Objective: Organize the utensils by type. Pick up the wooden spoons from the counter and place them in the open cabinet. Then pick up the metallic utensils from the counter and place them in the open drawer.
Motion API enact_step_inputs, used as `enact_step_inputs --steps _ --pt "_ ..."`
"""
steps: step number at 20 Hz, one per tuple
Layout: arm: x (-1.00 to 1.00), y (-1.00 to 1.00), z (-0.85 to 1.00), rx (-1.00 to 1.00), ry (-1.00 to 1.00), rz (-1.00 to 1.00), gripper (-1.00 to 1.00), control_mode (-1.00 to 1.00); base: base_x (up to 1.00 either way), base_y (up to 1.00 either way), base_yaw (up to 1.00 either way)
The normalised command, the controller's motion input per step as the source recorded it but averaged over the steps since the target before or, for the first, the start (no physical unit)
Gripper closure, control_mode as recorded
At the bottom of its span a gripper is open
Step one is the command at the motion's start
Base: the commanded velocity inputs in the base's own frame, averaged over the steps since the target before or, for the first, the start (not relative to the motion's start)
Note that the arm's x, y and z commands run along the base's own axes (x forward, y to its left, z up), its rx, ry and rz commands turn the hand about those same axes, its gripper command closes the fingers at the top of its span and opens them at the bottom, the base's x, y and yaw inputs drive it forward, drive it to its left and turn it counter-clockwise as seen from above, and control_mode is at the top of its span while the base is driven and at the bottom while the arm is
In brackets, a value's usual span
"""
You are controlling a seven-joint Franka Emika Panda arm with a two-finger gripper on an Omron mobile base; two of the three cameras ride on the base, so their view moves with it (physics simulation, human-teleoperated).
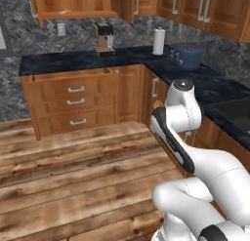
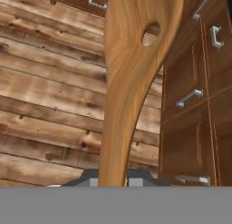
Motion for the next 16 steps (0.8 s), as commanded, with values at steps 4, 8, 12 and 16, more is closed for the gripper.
enact_step_inputs --steps 4,8,12,16 --pt "0.0 0.0 0.0 0.0 0.0 0.0 1.0 1.0 0.88 0.01 0.0" --pt "0.0 0.0 0.0 0.0 0.0 0.0 1.0 1.0 0.85 0.0 -0.01" --pt "0.0 0.0 0.0 0.0 0.0 0.0 1.0 1.0 0.79 0.07 -0.07" --pt "0.0 0.0 0.0 0.0 0.0 0.0 1.0 1.0 0.76 0.22 0.0"
